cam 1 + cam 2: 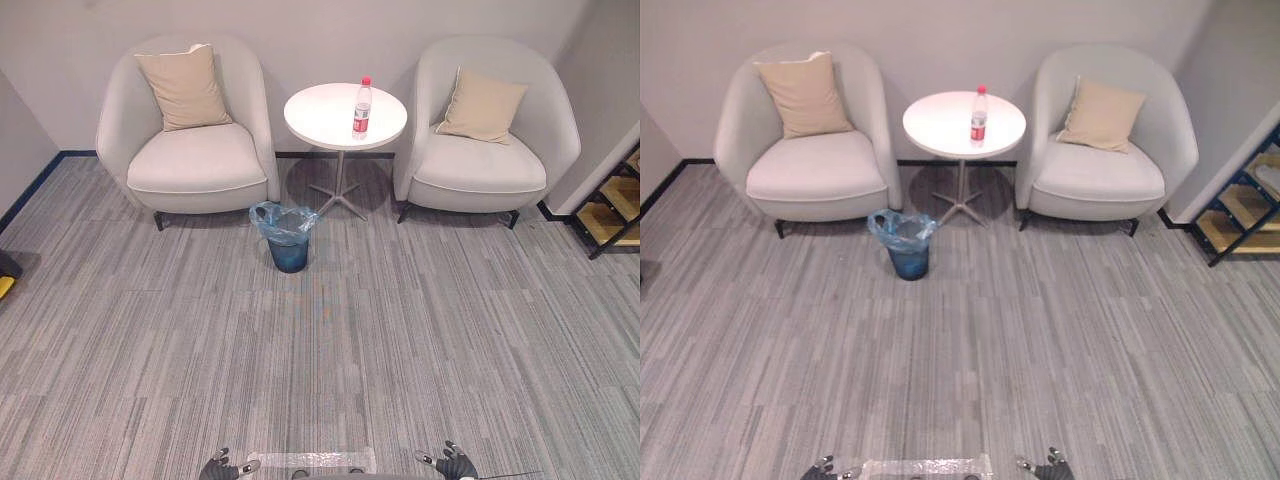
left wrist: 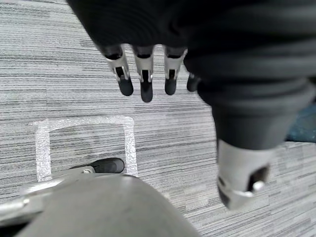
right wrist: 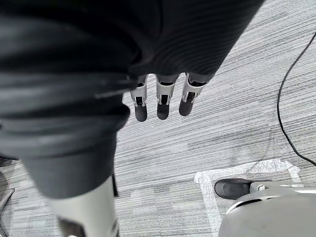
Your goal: Gather rubbish on tea table into small bin, then transfer packed bag to large trash can.
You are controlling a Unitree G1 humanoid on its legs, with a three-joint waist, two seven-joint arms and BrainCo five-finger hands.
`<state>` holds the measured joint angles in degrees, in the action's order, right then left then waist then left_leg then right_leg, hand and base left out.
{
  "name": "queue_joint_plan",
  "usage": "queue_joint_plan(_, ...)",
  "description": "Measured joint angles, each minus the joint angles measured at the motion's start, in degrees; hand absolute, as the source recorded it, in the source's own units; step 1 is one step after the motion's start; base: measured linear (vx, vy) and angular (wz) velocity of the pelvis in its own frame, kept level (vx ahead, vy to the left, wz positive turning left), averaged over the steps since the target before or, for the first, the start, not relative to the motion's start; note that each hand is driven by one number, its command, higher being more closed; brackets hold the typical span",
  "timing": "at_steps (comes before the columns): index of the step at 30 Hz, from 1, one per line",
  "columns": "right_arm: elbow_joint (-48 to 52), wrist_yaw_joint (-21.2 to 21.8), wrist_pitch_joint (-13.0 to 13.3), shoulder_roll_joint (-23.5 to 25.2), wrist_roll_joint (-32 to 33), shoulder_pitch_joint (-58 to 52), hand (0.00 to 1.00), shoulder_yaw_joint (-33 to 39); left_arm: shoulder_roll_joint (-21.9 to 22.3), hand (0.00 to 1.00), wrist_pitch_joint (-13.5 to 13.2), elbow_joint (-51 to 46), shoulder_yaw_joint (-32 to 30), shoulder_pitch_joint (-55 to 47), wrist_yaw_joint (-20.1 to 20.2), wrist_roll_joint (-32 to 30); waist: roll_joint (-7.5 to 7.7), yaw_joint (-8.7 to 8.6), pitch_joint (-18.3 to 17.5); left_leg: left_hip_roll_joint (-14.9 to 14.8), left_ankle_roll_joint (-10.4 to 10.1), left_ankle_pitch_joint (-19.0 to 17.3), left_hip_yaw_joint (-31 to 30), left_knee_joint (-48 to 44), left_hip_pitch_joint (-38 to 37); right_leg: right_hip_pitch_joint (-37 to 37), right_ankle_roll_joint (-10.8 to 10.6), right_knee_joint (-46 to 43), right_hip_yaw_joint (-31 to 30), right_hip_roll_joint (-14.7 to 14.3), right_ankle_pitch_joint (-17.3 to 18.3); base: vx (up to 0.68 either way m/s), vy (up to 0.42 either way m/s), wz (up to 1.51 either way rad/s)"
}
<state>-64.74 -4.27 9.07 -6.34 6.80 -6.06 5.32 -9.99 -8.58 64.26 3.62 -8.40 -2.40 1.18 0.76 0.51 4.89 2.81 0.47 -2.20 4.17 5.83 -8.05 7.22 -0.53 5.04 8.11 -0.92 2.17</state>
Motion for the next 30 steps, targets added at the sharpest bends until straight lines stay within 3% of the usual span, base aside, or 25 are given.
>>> queue_joint_plan(30,-1.6,0.1,-0.2,0.4,0.6,1.0,0.0,0.0,-0.5,0.0,0.2,1.2,0.0,0.8,0.2,0.0,1.02,-0.05,0.2,0.0,0.0,0.0,0.1,0.0,0.3,0.0,0.1,0.4,0.0,0.0,-0.1,-0.01,-0.002,0.0)
